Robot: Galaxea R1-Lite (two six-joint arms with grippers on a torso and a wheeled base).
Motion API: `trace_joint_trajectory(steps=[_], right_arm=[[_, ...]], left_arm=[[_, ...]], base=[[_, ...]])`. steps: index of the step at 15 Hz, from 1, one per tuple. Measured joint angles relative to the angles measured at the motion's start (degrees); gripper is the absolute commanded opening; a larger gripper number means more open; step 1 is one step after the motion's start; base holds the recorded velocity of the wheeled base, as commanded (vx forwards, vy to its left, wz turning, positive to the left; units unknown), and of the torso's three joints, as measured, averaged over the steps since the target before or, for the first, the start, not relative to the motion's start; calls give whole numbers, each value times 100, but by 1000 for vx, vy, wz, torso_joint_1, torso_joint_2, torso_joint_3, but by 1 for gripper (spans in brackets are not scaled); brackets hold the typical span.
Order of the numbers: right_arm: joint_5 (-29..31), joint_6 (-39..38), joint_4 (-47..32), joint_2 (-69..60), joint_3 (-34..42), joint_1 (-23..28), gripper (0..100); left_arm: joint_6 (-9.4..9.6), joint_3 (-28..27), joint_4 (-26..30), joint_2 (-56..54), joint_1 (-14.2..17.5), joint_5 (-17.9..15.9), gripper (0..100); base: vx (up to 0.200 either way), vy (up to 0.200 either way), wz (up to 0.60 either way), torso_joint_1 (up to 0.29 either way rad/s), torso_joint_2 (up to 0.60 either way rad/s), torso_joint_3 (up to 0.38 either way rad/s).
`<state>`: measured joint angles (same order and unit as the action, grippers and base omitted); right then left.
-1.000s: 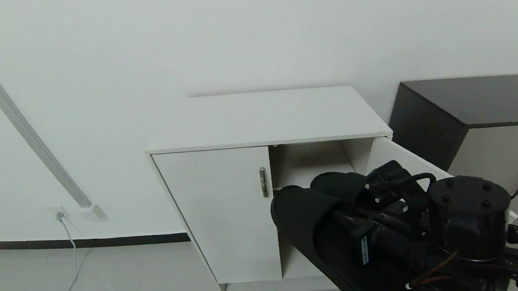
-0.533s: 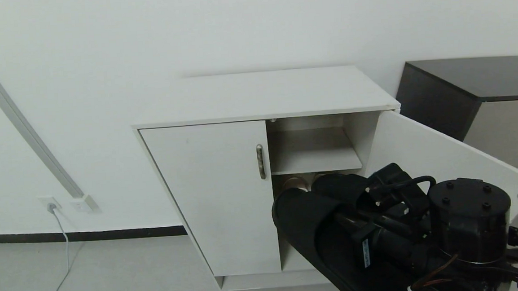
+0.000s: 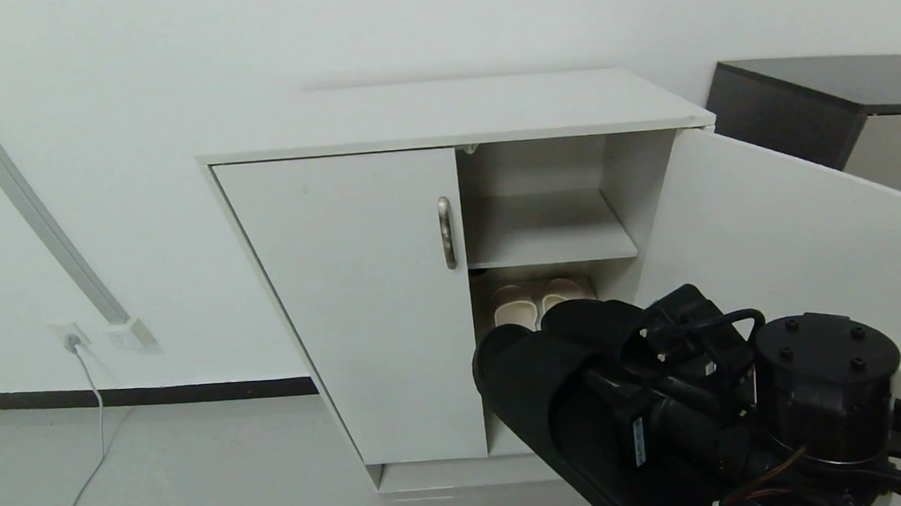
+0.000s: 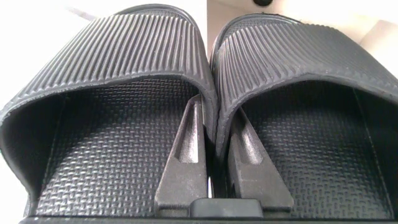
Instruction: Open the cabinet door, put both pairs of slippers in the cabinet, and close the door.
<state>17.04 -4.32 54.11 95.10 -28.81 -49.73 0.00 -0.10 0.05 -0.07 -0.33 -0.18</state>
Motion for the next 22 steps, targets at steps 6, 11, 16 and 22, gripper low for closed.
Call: trace_joint_trajectory(steps=[6,11,16,22], right_arm=[[-5,0,-1,5,28,-5,0],[-7,18,79,10,63,-7,0],[17,156,293,29,122,-22,0],[660,167,317,195,-40,-243,0]], left_arm=[[0,0,0,0,0,0,0],[0,0,2,0,0,0,0],[0,0,0,0,-2,0,0],[7,0,2,0,-2,0,0]], base=[[0,0,0,-56,448,381],[0,0,0,-2,160,150],[0,0,0,0,0,0],[0,-33,0,0,0,0]])
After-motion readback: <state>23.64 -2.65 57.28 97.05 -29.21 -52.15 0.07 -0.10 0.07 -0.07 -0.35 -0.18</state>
